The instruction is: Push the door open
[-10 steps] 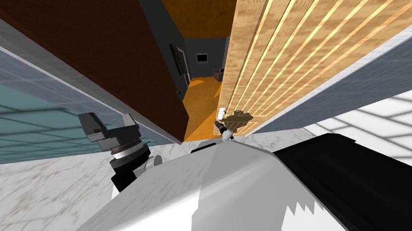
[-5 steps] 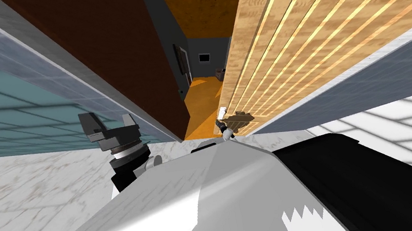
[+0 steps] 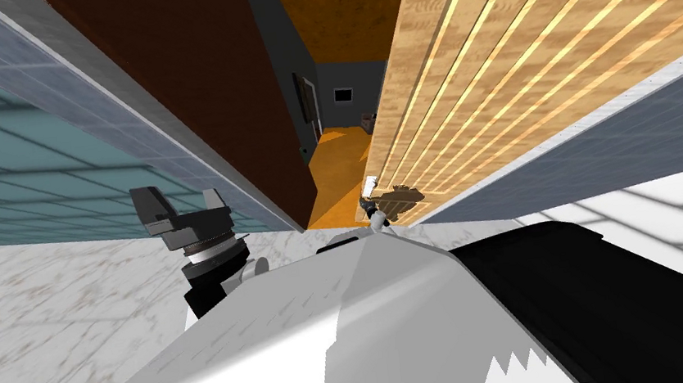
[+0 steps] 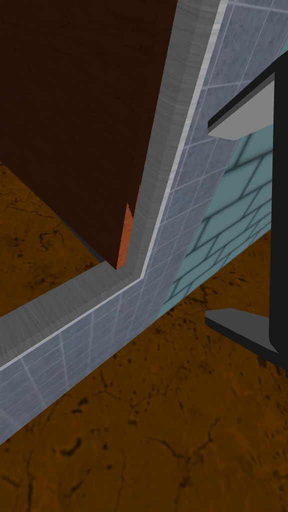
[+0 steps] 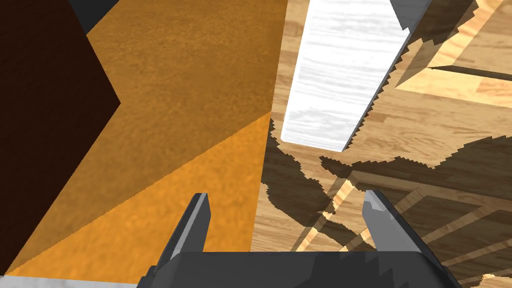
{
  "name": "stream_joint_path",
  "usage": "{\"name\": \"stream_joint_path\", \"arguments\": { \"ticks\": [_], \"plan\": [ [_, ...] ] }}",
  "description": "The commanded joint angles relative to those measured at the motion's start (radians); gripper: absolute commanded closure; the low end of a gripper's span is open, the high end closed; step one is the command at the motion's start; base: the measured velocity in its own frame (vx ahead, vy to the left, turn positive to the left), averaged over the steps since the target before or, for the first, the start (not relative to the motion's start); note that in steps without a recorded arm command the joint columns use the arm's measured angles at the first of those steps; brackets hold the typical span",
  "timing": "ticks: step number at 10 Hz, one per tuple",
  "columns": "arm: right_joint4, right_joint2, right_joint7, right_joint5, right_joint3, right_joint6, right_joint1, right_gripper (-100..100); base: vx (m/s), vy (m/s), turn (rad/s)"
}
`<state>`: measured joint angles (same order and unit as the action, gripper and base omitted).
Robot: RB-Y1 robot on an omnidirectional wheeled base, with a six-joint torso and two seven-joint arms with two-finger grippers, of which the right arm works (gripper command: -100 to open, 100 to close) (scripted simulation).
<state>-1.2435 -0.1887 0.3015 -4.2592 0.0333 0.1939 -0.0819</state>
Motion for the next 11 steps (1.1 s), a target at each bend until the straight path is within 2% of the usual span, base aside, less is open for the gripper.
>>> {"name": "stream_joint_path", "arguments": {
  "ticks": [1,3,4,5,6,7,8,9,10,11],
  "plan": [
    [0.002,-0.009,0.029,-0.028,0.005,0.023,0.006,-100,-0.061,0.003,0.041],
    [0.022,-0.026,0.089,-0.110,0.002,0.070,0.028,-100,-0.069,0.010,0.100],
    [0.022,-0.026,0.096,-0.117,0.002,0.070,0.028,-100,-0.062,0.008,0.037],
    [0.032,-0.035,0.129,-0.150,0.001,0.093,0.039,-100,-0.068,0.012,0.068],
    [0.032,-0.035,0.129,-0.160,0.001,0.093,0.039,-100,-0.048,0.007,0.040],
    [0.041,-0.044,0.162,-0.203,0.000,0.116,0.050,-100,-0.045,0.005,0.081],
    [0.041,-0.044,0.162,-0.203,0.000,0.116,0.050,-100,-0.041,0.004,0.034],
    [0.051,-0.052,0.194,-0.246,-0.001,0.138,0.061,-100,-0.048,0.011,0.070],
    [0.051,-0.052,0.194,-0.246,-0.001,0.138,0.061,-100,-0.044,0.014,0.037],
    [0.060,-0.060,0.225,-0.286,-0.002,0.159,0.071,-100,-0.046,0.015,0.066]
  ]
}}
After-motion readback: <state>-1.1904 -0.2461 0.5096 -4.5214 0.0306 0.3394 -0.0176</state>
